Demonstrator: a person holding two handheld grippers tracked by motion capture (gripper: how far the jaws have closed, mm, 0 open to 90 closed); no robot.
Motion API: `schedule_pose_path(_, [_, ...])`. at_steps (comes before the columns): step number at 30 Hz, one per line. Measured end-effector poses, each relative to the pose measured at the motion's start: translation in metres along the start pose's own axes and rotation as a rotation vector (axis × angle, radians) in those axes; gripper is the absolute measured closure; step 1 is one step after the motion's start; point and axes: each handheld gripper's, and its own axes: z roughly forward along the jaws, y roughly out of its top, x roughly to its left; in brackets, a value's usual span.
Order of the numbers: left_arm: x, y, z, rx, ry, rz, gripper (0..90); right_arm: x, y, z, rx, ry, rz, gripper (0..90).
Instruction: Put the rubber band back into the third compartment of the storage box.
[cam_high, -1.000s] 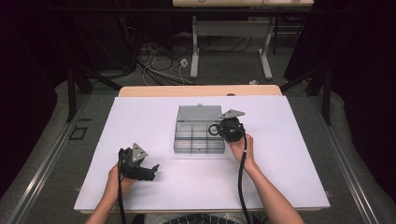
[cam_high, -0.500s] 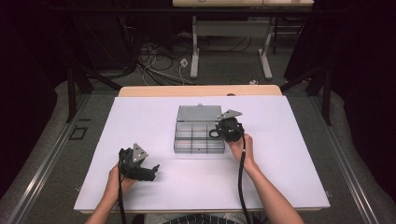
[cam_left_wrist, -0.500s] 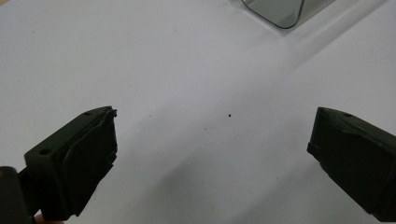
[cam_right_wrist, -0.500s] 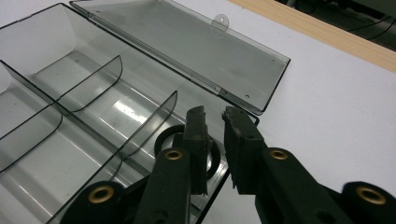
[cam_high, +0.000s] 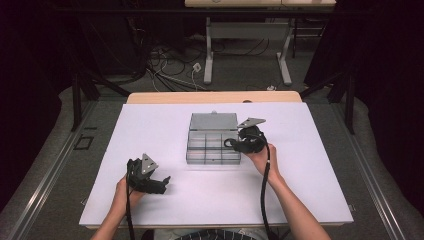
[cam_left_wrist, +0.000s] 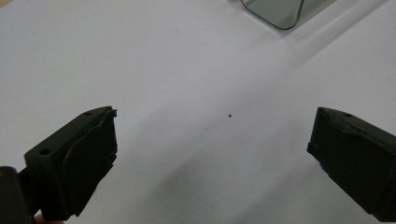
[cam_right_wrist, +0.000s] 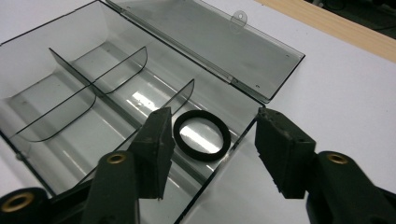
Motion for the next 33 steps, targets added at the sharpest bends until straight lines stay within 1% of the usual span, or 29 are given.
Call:
schedule_pose_path(1, [0.0, 0.0, 0.0, 0.001, 0.001, 0.002, 1.1, 0.0, 0.0, -0.001, 0.005, 0.006, 0.014, 43.5])
schedule_pose_path(4, [-0.001, 0.0, 0.0, 0.002, -0.004, -0.002, 1.1, -0.002, 0.0, -0.006, 0.012, 0.03, 0.005, 38.3])
schedule_pose_path(7, [-0.001, 0.0, 0.0, 0.0, -0.007, -0.002, 1.1, -0.002, 0.0, -0.009, 0.003, 0.053, 0.012, 33.0])
schedule_pose_path(8, [0.0, 0.0, 0.0, 0.0, 0.0, 0.002, 1.1, -0.002, 0.001, -0.012, 0.034, 0.055, 0.012, 31.4])
schedule_pose_path(9, [0.0, 0.0, 0.0, 0.0, 0.0, 0.003, 1.1, -0.003, 0.0, -0.011, 0.013, 0.056, 0.005, 29.9])
schedule_pose_path(11, [0.0, 0.0, 0.0, 0.001, -0.005, -0.002, 1.1, -0.003, 0.0, -0.014, 0.019, 0.074, 0.005, 27.0])
schedule_pose_path(12, [0.0, -0.001, 0.0, -0.01, 0.0, -0.006, 1.1, -0.004, 0.0, -0.014, 0.013, 0.079, -0.004, 25.6])
schedule_pose_path(13, [0.0, -0.001, -0.001, -0.004, -0.003, -0.005, 1.1, -0.005, 0.0, -0.016, 0.016, 0.091, -0.001, 23.5])
schedule_pose_path(16, [0.0, -0.001, -0.001, -0.007, -0.003, -0.006, 1.1, -0.007, -0.001, -0.02, 0.011, 0.103, -0.001, 19.5])
schedule_pose_path(17, [0.0, -0.001, -0.001, -0.005, -0.001, -0.006, 1.1, -0.007, -0.001, -0.021, 0.012, 0.11, 0.012, 18.0])
schedule_pose_path(18, [0.0, -0.001, -0.001, -0.004, -0.002, -0.004, 1.1, -0.009, -0.001, -0.022, 0.006, 0.109, 0.003, 17.3])
schedule_pose_path(20, [0.0, -0.001, -0.001, -0.005, -0.002, -0.008, 1.1, -0.011, -0.002, -0.023, 0.013, 0.113, 0.008, 15.4])
schedule_pose_path(21, [0.0, -0.001, -0.001, -0.006, -0.001, -0.005, 1.1, -0.012, -0.002, -0.024, 0.012, 0.118, 0.003, 15.2])
schedule_pose_path(22, [0.0, -0.001, -0.002, -0.001, -0.001, -0.006, 1.1, -0.012, -0.002, -0.024, 0.003, 0.115, 0.009, 15.1])
schedule_pose_path(23, [0.0, -0.002, -0.002, -0.004, 0.0, -0.008, 1.1, -0.013, -0.002, -0.026, 0.015, 0.121, 0.014, 14.9])
schedule_pose_path(25, [0.0, -0.002, -0.002, -0.004, 0.001, -0.008, 1.1, -0.015, -0.002, -0.026, -0.001, 0.124, 0.009, 13.4])
schedule_pose_path(26, [0.0, -0.002, -0.002, -0.003, 0.001, -0.004, 1.1, -0.015, -0.002, -0.028, 0.013, 0.127, 0.019, 12.9])
schedule_pose_path(30, [0.0, -0.002, -0.003, -0.004, 0.003, -0.008, 1.1, -0.017, -0.003, -0.03, 0.011, 0.131, 0.005, 8.0])
schedule_pose_path(33, [-0.002, -0.001, -0.001, -0.001, 0.0, -0.007, 1.1, -0.019, -0.004, -0.032, 0.019, 0.141, 0.017, 4.5])
